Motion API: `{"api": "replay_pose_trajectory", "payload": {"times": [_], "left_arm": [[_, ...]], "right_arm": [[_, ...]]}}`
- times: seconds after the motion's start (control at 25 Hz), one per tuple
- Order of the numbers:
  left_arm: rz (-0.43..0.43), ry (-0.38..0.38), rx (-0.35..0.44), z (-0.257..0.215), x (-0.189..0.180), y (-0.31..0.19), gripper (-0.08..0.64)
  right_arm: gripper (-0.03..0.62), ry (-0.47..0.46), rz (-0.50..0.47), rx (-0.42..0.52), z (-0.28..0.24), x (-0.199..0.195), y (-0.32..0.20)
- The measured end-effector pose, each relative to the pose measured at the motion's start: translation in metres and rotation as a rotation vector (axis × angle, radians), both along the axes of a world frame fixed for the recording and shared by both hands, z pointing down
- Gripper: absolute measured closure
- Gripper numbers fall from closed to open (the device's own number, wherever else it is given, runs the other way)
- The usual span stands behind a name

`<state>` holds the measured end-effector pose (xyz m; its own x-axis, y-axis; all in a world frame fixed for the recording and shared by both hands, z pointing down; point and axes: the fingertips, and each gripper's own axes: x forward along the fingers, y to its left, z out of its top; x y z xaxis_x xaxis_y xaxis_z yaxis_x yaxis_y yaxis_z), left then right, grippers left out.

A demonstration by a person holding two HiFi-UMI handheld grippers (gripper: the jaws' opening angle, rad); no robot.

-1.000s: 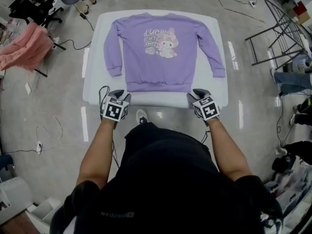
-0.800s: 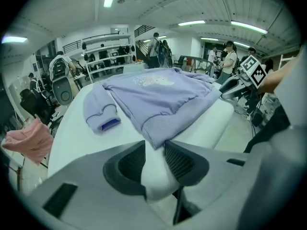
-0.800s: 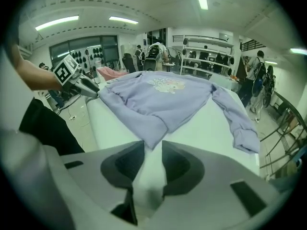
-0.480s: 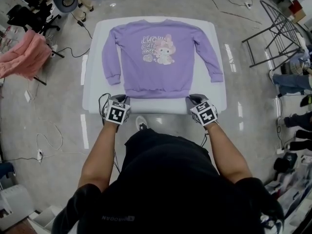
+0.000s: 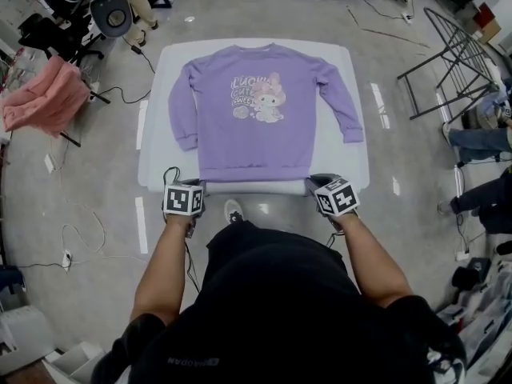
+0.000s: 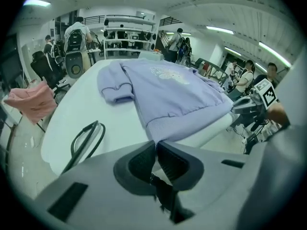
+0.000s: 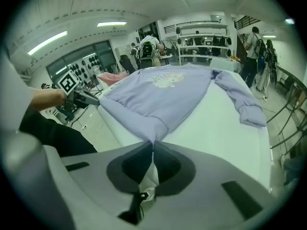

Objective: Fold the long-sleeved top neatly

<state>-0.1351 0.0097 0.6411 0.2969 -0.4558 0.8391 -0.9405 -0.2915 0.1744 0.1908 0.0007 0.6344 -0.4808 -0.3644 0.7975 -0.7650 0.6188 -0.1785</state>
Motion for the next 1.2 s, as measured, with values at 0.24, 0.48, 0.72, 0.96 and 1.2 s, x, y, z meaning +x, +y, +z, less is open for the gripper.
{"api": "replay_pose_trajectory", "payload": {"times": [0.24, 0.48, 0.72, 0.96, 1.2], "left_arm": [[0.013, -0.068, 0.045, 0.002, 0.001, 0.0, 0.537], [-0.004, -0.034, 0.051, -0.013, 0.004, 0.027, 0.528], [-0.132, 0.04, 0.171, -0.054, 0.001, 0.018, 0.529], [-0.15, 0.06, 0.256, -0.088, 0.018, -0.013, 0.548], [0.007, 0.003, 0.3, -0.102, 0.03, -0.057, 0.548]], "right_arm": [[0.572, 0.041, -0.026, 0.035, 0.012, -0.001, 0.002], [0.508, -0.018, 0.016, 0.082, -0.014, 0.024, 0.003], [0.554, -0.063, 0.29, 0.151, -0.032, 0.111, -0.034], [0.578, -0.075, 0.407, 0.215, -0.052, 0.157, -0.069], [0.58, -0.067, 0.546, 0.231, -0.052, 0.19, -0.119]]}}
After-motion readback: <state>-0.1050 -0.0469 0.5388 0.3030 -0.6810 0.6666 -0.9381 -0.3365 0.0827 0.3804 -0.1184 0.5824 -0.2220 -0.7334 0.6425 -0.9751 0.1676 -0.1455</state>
